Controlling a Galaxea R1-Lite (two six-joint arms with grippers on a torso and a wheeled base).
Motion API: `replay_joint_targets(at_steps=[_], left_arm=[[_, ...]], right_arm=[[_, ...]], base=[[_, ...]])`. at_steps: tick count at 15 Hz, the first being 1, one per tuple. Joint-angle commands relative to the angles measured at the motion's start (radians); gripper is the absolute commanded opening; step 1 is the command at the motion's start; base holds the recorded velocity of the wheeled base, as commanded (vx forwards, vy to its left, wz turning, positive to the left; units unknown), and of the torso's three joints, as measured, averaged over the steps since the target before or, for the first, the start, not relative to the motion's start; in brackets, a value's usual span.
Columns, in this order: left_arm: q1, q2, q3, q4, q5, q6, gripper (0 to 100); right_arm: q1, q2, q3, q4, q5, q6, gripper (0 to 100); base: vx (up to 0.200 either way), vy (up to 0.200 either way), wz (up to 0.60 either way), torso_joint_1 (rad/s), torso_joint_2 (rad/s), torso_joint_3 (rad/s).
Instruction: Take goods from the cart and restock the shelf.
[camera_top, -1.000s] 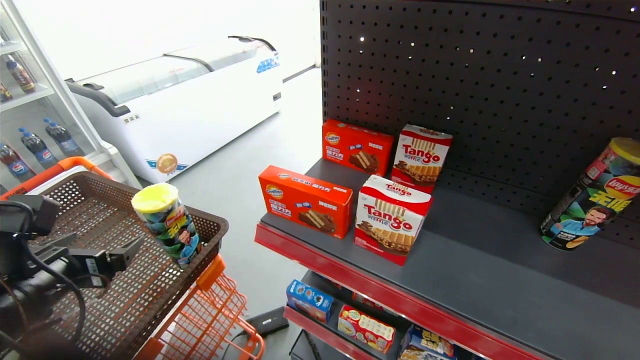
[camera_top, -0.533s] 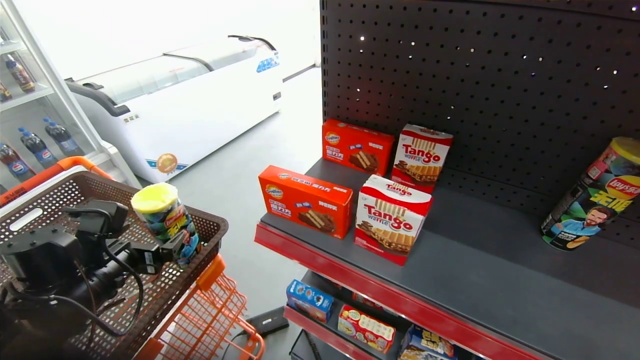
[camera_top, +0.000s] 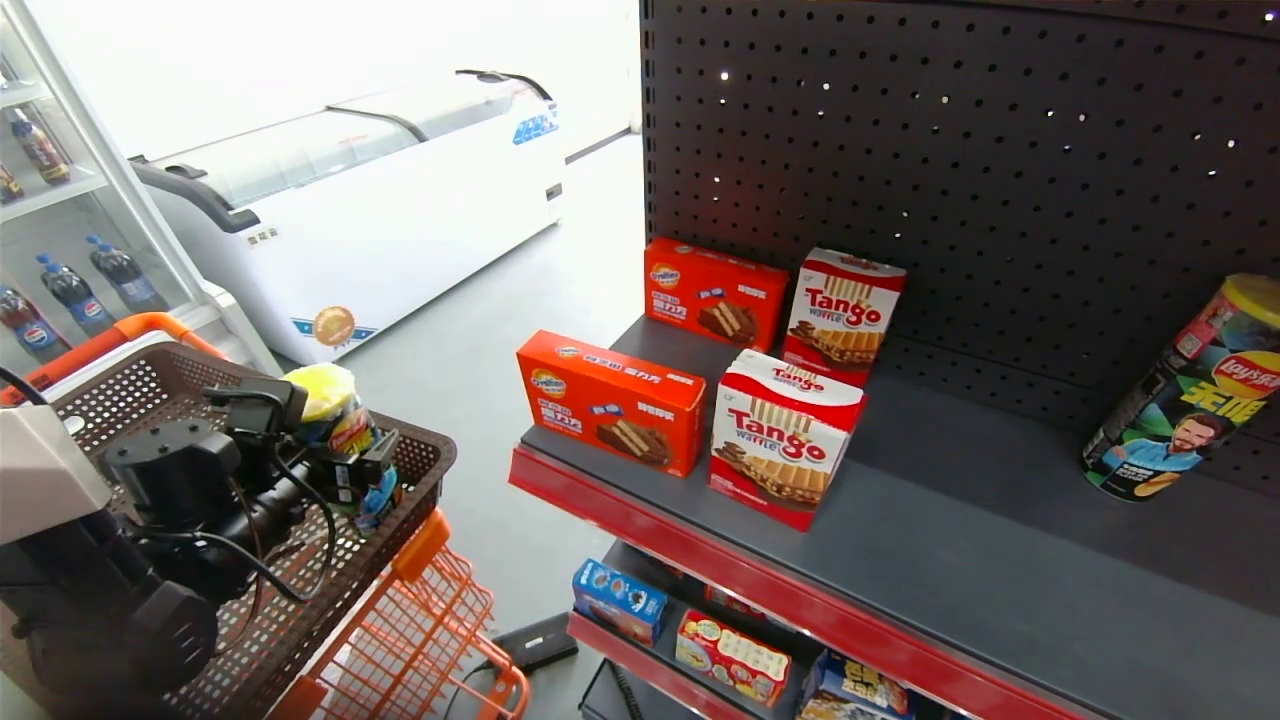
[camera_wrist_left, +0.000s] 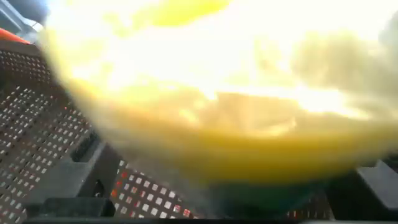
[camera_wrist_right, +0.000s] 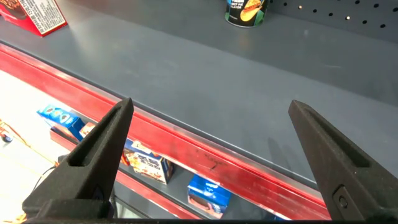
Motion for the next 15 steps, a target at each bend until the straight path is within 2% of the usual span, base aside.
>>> replay_joint_targets(at_steps=[1, 4, 5, 8, 12, 15], left_arm=[[-0.001, 0.038, -0.028, 0.001, 0.0, -0.001, 100], [-0.016, 0.093, -0.096, 0.001, 0.002, -0.015, 100], [-0.021, 0.098, -0.119, 0.004, 0.002, -0.018, 0], [-0.029, 0.099, -0.179, 0.078, -0.001, -0.009, 0], [-0.052, 0.079, -0.186, 0.082, 0.0, -0.015, 0], [-0.068, -0.014, -0.189, 0.087, 0.003, -0.013, 0]], right_arm=[[0.0, 0.0, 0.0, 0.0, 0.0, 0.0, 100], [0.0, 0.0, 0.0, 0.0, 0.0, 0.0, 100], [0.0, 0.0, 0.0, 0.0, 0.0, 0.0, 100], [0.0, 0.0, 0.0, 0.0, 0.0, 0.0, 100], [0.0, 0.0, 0.0, 0.0, 0.0, 0.0, 100], [0.0, 0.0, 0.0, 0.0, 0.0, 0.0, 100]], base=[[0.0, 0.0, 0.0, 0.0, 0.0, 0.0], [0.0, 0.0, 0.0, 0.0, 0.0, 0.0], [0.0, 0.0, 0.0, 0.0, 0.0, 0.0], [0.0, 0.0, 0.0, 0.0, 0.0, 0.0], [0.0, 0.0, 0.0, 0.0, 0.0, 0.0], [0.0, 0.0, 0.0, 0.0, 0.0, 0.0]])
